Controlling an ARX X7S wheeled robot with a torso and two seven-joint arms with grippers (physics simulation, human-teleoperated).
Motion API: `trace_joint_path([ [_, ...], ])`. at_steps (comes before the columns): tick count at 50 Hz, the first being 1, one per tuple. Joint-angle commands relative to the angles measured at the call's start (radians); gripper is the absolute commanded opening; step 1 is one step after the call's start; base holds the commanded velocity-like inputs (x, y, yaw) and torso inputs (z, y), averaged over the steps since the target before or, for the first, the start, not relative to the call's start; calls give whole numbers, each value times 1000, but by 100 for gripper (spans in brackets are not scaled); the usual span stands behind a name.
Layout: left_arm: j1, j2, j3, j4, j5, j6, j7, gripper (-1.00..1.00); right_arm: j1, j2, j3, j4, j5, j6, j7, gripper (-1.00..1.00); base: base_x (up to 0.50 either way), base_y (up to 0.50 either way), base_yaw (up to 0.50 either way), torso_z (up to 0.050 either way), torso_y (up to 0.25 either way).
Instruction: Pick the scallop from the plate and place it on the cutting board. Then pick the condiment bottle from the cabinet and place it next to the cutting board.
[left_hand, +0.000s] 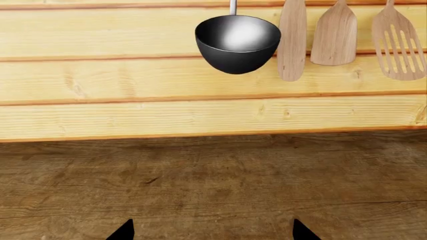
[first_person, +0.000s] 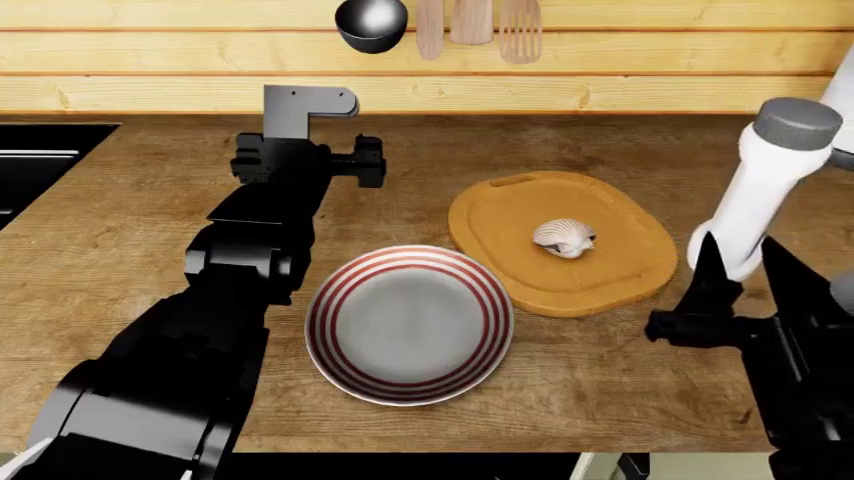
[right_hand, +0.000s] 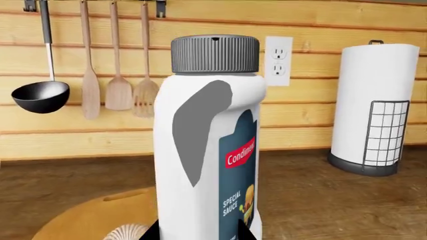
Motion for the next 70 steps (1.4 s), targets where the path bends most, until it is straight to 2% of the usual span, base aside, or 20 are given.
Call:
trace_joint_path([
  [1,0,0,2,0,-1,0,0,100,-43,-56,-16,78,-100,-43,-50,-100,0,0,0,0,0],
  [22,0,0,9,0,-3,-1,-2,100,-121,-93,-18,155,-137,-104,-85,-100,0,0,0,0,0],
  [48,1,0,11,0,-3,3,-4,100,-120,-176,-82,289,-200,-150,-159,-100,0,0,0,0,0],
  [70,2,0,12,0,-1,3,-2,100,-53,-237,-142,375,-232,-134,-200,-100,0,0,0,0,0],
])
